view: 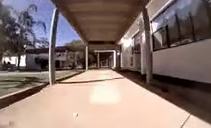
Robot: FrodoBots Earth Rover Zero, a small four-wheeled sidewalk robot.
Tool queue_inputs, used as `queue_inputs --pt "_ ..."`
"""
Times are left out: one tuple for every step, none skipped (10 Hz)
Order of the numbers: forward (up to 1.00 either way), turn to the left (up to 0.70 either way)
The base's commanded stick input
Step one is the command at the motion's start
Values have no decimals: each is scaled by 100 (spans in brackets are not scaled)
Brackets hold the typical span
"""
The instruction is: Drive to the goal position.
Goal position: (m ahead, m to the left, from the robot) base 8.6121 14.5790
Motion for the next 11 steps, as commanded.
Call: queue_inputs --pt "70 0" --pt "70 0" --pt "70 0" --pt "70 0" --pt "70 0" --pt "70 0" --pt "70 0" --pt "70 0" --pt "70 0" --pt "70 0" --pt "70 0"
